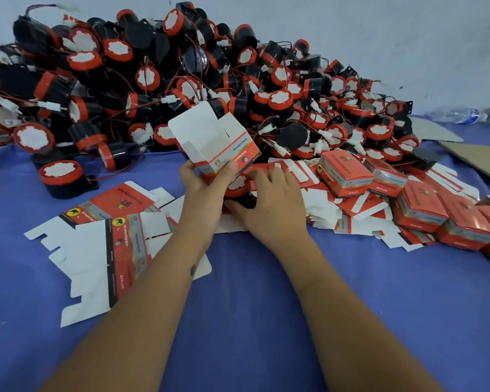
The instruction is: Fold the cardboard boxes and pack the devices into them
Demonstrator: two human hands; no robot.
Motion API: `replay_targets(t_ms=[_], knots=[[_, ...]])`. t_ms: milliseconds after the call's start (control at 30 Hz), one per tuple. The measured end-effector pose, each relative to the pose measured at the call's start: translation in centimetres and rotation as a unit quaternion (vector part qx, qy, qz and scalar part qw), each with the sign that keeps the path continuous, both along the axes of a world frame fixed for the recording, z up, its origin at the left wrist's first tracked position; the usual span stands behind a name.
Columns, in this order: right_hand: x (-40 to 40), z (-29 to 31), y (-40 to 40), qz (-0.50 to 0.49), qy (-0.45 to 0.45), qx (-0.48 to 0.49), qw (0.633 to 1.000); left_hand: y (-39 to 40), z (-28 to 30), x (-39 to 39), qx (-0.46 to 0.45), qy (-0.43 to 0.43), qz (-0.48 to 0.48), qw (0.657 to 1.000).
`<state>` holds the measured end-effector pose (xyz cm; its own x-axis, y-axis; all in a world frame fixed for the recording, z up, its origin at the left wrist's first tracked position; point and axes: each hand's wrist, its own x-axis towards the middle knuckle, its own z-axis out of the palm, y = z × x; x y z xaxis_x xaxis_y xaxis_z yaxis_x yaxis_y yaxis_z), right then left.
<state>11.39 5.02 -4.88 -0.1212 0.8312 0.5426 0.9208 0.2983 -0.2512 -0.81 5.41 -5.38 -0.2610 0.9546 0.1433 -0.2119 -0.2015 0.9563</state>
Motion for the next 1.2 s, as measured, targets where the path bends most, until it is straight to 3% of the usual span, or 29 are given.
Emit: replay_targets(t_ms=[200,300,400,533,733,833,1000,1200], knots=[[0.4,0.3,-0.4,0.042,0.056,-0.007,0.998,0.1,0.3,-0.3,-0.018,-0.039,-0.02,0.999],[1.3,0.8,-0.6,0.026,0.053,0.037,0.998,0.2,0.6,-0.9,-0.015,-0.056,0.013,0.998],[2.1,1.6,-0.8,-0.014,0.13,0.103,0.986,0.2,0.4,-1.8,-0.004,0.043,0.044,0.998],[2.6,2.6,-1.1,-0.031,0.201,0.246,0.948,0.1,0.2,-2.3,-0.004,0.17,-0.013,0.985],[1.5,1.7,-1.1,0.065,0.01,0.213,0.975,-0.3,-0.1,-1.9,0.032,0.252,-0.09,0.963],[1.2,1.4,-0.8,0.084,-0.004,0.205,0.975,-0.3,0.0,-2.0,0.024,0.275,-0.092,0.957],[1.9,1.6,-0.8,0.007,-0.053,0.235,0.97,-0.5,0.1,-2.1,0.02,0.286,-0.088,0.954],[2.3,1.9,-0.7,-0.067,-0.058,0.143,0.986,-0.4,0.1,-2.5,0.015,0.298,-0.099,0.949]])
